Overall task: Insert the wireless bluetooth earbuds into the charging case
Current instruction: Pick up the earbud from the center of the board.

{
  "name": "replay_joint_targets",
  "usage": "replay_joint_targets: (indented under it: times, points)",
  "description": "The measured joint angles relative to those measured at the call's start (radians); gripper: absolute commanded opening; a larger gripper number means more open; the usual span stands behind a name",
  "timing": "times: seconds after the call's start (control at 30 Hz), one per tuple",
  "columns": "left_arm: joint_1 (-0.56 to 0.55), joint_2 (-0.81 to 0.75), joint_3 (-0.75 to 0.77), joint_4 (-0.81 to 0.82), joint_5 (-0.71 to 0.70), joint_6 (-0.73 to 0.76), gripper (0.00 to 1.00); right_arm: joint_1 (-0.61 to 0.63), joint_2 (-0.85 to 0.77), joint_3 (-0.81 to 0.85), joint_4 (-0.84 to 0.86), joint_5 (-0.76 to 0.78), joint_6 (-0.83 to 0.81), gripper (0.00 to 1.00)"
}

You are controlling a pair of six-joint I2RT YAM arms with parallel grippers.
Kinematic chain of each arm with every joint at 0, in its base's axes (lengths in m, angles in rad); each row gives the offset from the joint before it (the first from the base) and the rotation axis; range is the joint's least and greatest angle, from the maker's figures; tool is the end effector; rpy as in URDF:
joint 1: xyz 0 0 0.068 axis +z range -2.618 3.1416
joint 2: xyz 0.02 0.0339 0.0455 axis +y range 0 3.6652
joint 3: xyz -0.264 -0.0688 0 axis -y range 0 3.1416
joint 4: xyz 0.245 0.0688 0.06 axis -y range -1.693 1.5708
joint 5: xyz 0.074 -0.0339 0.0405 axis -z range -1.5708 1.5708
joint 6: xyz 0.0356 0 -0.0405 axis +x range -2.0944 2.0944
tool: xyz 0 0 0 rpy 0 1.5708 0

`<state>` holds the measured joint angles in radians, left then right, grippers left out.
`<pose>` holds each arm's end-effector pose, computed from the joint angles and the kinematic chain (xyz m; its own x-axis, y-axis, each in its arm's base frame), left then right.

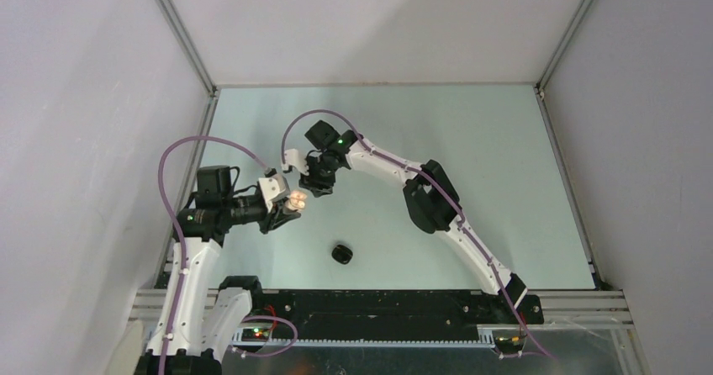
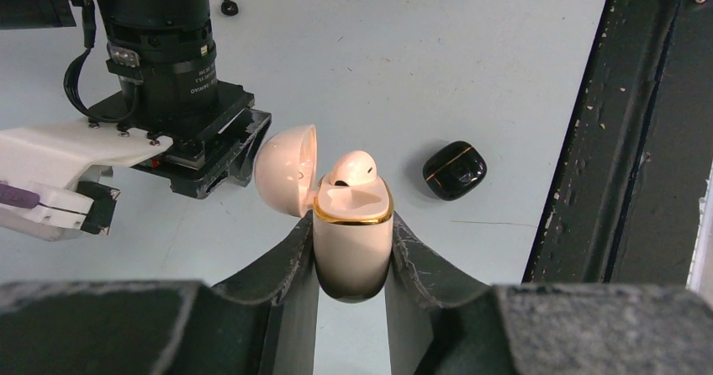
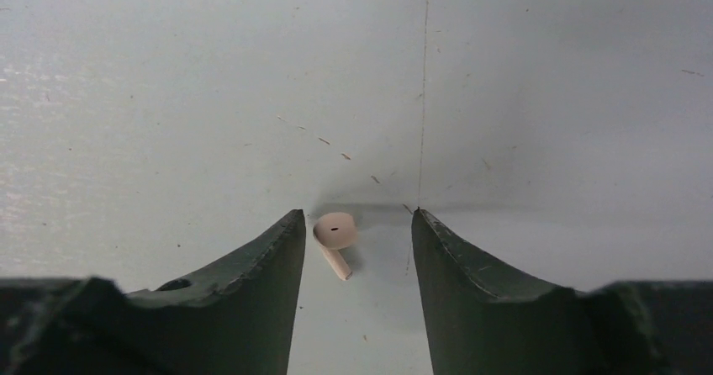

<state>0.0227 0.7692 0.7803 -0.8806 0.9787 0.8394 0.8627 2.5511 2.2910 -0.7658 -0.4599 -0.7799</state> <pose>0.1358 -0.0265 0.2881 -0.1212 0.4127 -0.9028 0.9175 0.3937 0.0568 0.3434 0.4253 0.1649 0.1884 -0.7488 -0.6354 -0.9815 -0.1667 -0.0946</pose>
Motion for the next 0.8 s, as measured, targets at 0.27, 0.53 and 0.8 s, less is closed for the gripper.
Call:
replay_joint_targets:
  times: [0.27, 0.53, 0.8]
  points:
    - [0.0, -0.001, 0.0, 0.003, -0.007, 0.0, 0.0, 0.001, 0.0, 0.0, -0.031, 0.0, -0.025, 0.34]
    - [0.002, -0.004, 0.0, 0.003, -0.008, 0.0, 0.0, -0.002, 0.0, 0.0, -0.037, -0.021, -0.017, 0.27]
    - [0.003, -0.004, 0.0, 0.003, -0.007, 0.0, 0.0, -0.027, -0.011, -0.001, -0.035, -0.107, 0.137, 0.18]
